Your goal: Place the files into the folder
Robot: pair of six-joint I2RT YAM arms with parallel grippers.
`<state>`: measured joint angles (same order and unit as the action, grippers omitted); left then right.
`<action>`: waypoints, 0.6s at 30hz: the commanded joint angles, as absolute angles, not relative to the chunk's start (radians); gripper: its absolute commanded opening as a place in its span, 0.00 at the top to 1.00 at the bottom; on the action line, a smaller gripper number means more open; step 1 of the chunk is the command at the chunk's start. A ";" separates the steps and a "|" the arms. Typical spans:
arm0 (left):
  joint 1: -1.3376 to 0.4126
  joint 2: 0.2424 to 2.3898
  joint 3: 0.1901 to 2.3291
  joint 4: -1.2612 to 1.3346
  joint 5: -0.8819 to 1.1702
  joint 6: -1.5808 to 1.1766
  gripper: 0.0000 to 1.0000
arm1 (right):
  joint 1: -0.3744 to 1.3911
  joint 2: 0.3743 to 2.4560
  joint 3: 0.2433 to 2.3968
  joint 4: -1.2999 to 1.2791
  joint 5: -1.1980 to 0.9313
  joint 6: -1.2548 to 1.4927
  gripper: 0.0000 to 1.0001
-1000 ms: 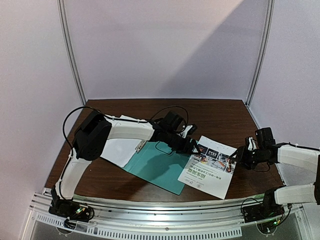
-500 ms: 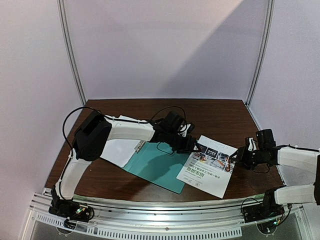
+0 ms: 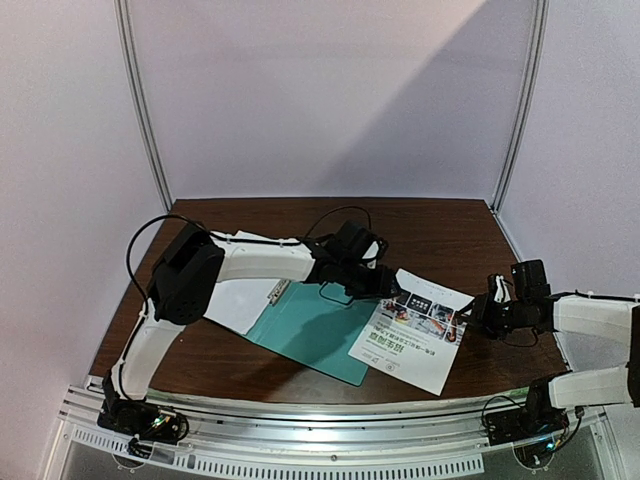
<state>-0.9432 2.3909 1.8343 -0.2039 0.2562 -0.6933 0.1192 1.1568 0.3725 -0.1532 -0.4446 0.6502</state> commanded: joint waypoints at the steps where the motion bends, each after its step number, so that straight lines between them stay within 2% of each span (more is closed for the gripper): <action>1: -0.967 2.452 1.890 -0.269 0.244 -0.709 0.42 | 0.126 1.199 0.324 -0.226 -0.443 0.658 0.56; 6: -0.980 2.474 1.928 -0.299 0.277 -0.709 0.44 | 0.127 1.217 0.318 -0.205 -0.451 0.664 0.57; 18: -0.983 2.368 1.823 -0.168 0.350 -0.759 0.51 | 0.127 1.233 0.303 -0.180 -0.444 0.660 0.58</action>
<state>-0.9501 2.4256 1.8717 -0.2058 0.2893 -0.7372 0.1192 1.1870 0.3592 -0.0898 -0.4660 0.6537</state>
